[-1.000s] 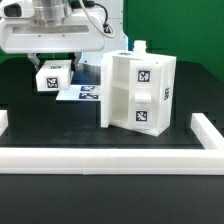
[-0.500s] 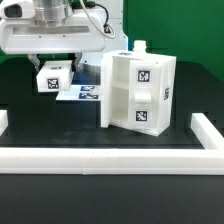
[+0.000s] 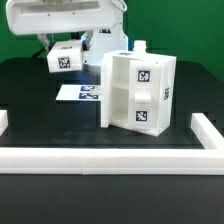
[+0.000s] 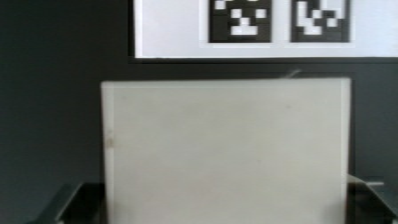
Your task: Assemble cabinet
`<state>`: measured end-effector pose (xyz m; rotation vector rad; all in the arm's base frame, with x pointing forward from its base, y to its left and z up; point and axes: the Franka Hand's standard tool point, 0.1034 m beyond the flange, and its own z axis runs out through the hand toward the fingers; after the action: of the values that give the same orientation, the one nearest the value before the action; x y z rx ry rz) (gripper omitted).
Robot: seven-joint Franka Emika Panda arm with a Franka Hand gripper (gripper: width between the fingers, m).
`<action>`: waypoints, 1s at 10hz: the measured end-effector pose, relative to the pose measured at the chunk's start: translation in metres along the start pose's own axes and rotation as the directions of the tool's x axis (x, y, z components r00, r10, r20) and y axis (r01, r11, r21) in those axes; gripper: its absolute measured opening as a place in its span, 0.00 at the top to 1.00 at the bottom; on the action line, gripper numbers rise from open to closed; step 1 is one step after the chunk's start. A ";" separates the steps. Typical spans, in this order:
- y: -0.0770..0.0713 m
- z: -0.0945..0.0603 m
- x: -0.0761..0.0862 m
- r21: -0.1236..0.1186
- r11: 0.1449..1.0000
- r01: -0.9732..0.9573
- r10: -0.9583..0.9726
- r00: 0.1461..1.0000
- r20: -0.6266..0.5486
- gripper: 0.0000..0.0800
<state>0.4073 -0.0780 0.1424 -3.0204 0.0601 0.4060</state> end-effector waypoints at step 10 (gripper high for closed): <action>-0.074 -0.042 0.020 -0.042 0.993 -0.108 0.108 0.994 0.010 0.30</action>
Offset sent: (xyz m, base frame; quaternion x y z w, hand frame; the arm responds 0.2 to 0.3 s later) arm 0.0363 0.0586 0.0378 -0.0427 -0.0260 0.0523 0.9974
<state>0.4420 -0.0088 0.1842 -3.0639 0.2181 0.4407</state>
